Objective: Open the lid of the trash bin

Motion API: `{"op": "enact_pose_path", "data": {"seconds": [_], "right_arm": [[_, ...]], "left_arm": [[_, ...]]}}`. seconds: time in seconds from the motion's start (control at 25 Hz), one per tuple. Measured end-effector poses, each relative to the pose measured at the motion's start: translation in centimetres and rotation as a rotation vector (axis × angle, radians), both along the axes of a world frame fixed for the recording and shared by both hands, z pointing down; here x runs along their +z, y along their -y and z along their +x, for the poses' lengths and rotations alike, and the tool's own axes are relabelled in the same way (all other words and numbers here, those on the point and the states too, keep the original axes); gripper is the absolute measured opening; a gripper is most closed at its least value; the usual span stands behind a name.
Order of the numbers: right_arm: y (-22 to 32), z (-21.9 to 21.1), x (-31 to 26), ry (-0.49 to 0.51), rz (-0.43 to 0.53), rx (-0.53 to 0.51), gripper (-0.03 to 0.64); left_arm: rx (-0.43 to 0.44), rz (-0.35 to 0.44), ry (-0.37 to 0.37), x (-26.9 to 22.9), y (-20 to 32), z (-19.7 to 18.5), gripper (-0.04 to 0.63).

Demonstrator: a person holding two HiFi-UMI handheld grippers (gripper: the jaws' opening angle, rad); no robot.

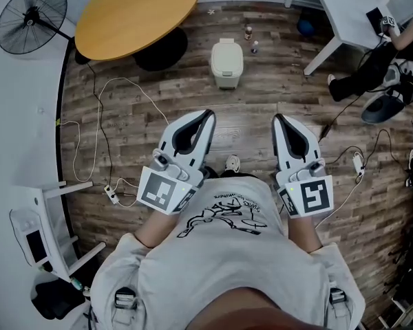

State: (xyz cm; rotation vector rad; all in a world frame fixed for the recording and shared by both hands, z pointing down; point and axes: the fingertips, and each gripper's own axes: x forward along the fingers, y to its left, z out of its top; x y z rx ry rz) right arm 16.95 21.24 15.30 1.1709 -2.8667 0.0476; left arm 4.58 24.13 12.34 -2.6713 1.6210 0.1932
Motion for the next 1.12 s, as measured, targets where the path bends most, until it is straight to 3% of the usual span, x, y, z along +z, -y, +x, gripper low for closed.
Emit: {"op": "enact_pose_path", "data": {"seconds": [0.64,1.12], "right_arm": [[7.1,-1.3,1.0,0.005,-0.020,0.008,0.006],[15.8,-6.3,1.3,-0.008,-0.034,0.011,0.006]], "left_arm": [[-0.012,-0.022,-0.004,1.3,7.1,-1.9,0.020],[0.001,-0.024,-0.005,1.5,16.1,-6.6,0.020]]}}
